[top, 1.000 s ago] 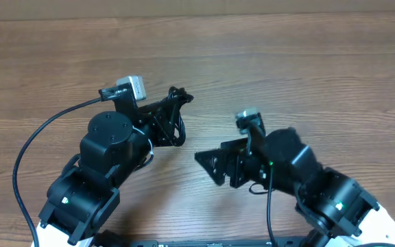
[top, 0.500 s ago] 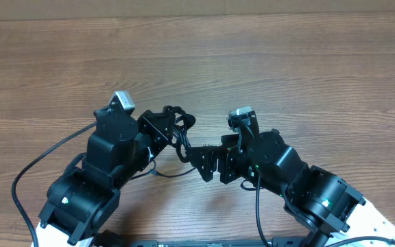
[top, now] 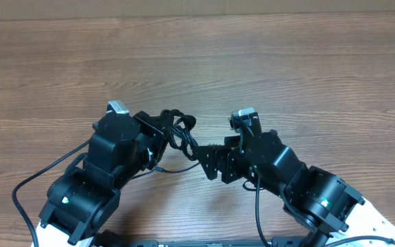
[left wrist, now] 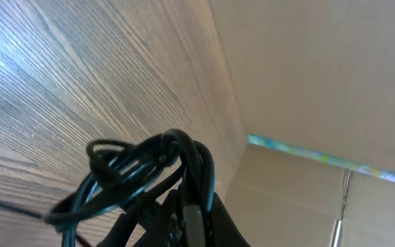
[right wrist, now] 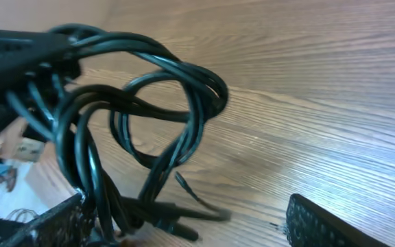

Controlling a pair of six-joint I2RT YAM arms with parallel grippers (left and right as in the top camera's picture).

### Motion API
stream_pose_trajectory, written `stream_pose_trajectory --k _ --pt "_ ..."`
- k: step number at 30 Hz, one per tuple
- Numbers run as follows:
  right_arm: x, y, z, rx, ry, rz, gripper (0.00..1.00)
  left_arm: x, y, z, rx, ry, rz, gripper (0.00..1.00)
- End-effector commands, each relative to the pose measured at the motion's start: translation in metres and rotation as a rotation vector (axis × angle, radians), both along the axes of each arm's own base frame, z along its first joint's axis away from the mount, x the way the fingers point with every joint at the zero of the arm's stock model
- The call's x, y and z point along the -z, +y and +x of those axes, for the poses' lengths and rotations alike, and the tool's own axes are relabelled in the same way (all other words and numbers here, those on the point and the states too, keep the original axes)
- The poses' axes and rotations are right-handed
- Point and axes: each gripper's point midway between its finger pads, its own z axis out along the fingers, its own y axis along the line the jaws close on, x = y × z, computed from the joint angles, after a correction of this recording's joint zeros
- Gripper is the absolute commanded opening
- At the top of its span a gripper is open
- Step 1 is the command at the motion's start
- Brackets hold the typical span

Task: Untangle cables

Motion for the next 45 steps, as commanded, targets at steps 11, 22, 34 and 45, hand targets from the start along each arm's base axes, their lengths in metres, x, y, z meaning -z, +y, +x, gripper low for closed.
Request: stream_pose_trajectory --k 11,22,34,45 --pt "0.038 -0.004 0.030 0.126 0.018 -0.162 0.70 -0.012 -0.012 -0.008 0.059 0.010 -0.087 0.04" --pt "0.036 -0.025 0.049 0.301 0.021 -0.146 0.61 -0.011 -0.014 -0.016 0.089 0.025 -0.091 0.04" --pt "0.006 0.002 0.058 0.243 -0.047 0.004 0.56 -0.003 -0.023 -0.029 0.158 0.084 -0.105 0.04" --pt "0.007 0.003 0.056 0.135 -0.139 -0.104 0.04 -0.003 -0.016 -0.024 0.111 0.075 -0.090 0.04"
